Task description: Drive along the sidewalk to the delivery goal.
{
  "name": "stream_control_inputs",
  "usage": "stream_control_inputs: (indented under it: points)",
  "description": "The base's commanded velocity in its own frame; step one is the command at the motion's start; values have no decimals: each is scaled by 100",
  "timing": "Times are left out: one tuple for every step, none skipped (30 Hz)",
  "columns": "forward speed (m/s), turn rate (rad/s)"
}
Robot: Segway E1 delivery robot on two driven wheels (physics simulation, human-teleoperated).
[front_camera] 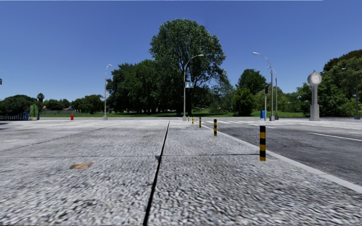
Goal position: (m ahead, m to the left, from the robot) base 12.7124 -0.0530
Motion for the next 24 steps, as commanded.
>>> stream_control_inputs:
  points:
    - [200,0]
    - [200,0]
    - [200,0]
    - [200,0]
    - [200,0]
    - [200,0]
    - [200,0]
    - [200,0]
    - [200,0]
    - [200,0]
    - [200,0]
    - [200,0]
    - [200,0]
    - [200,0]
    - [200,0]
    - [200,0]
    - [200,0]
    - [200,0]
    - [200,0]
    - [200,0]
    - [200,0]
    - [200,0]
    - [200,0]
    - [200,0]
